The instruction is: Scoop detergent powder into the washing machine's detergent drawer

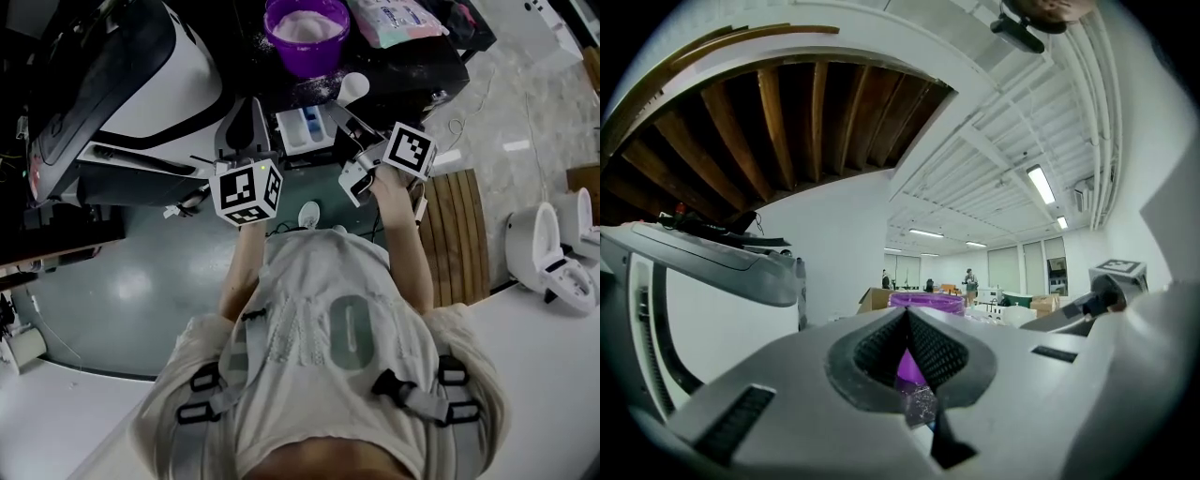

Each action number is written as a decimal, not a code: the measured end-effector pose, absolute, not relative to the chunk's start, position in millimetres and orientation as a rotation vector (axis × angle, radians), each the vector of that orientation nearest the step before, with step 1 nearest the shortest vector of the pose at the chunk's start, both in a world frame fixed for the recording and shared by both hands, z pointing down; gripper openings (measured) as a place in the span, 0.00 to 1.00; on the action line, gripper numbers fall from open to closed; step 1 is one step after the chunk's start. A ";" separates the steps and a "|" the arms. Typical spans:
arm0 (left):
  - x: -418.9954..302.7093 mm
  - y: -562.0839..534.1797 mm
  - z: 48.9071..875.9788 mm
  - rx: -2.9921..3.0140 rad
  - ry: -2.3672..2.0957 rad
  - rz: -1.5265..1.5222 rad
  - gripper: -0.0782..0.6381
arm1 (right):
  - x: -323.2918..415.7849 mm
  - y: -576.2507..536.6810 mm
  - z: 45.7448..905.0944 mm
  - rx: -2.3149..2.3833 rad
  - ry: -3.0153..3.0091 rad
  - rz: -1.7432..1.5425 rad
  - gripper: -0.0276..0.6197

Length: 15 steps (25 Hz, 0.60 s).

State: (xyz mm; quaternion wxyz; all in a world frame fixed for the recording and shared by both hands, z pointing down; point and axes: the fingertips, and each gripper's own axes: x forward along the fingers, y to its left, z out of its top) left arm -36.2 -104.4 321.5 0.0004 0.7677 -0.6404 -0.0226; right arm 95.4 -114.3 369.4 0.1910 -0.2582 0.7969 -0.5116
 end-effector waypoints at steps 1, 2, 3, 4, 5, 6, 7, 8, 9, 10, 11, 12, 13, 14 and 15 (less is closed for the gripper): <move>-33.8 -105.3 321.9 2.419 -2.005 -0.065 0.14 | 97.2 -115.0 371.5 -0.795 2.254 -1.398 0.05; -30.9 -106.4 321.9 2.429 -1.996 -0.058 0.14 | 97.8 -115.0 373.9 -0.864 2.286 -1.359 0.05; -28.0 -107.5 321.6 2.441 -1.986 -0.052 0.14 | 98.3 -115.2 375.8 -0.930 2.323 -1.320 0.05; -25.1 -108.5 321.2 2.453 -1.977 -0.046 0.14 | 99.3 -115.9 376.8 -0.992 2.354 -1.282 0.05; -22.5 -109.2 320.9 2.464 -1.970 -0.041 0.14 | 101.3 -117.2 377.3 -1.053 2.378 -1.242 0.05; -20.0 -109.6 320.7 2.475 -1.963 -0.035 0.14 | 104.2 -118.9 377.6 -1.120 2.401 -1.195 0.05; -17.9 -109.7 320.5 2.486 -1.958 -0.029 0.14 | 107.7 -120.7 377.2 -1.191 2.427 -1.141 0.05; -16.4 -109.8 320.3 2.494 -1.954 -0.024 0.14 | 111.1 -122.4 375.8 -1.265 2.456 -1.077 0.05; -15.5 -109.9 320.0 2.500 -1.952 -0.021 0.14 | 114.6 -124.0 373.5 -1.342 2.487 -1.006 0.05; -15.0 -110.1 319.8 2.503 -1.951 -0.020 0.14 | 118.4 -125.5 371.0 -1.422 2.518 -0.927 0.05; -14.8 -110.4 319.5 2.504 -1.950 -0.021 0.14 | 122.2 -126.8 368.2 -1.500 2.545 -0.845 0.05; -15.0 -110.5 319.1 2.504 -1.950 -0.022 0.14 | 125.7 -127.8 365.1 -1.572 2.566 -0.762 0.05; -15.5 -110.5 318.6 2.503 -1.951 -0.024 0.14 | 128.8 -128.5 361.9 -1.636 2.581 -0.684 0.05; -16.2 -110.4 318.0 2.502 -1.954 -0.026 0.14 | 131.5 -128.9 358.9 -1.691 2.593 -0.613 0.05; -17.0 -110.0 317.4 2.501 -1.956 -0.029 0.14 | 133.7 -128.9 356.4 -1.740 2.603 -0.548 0.05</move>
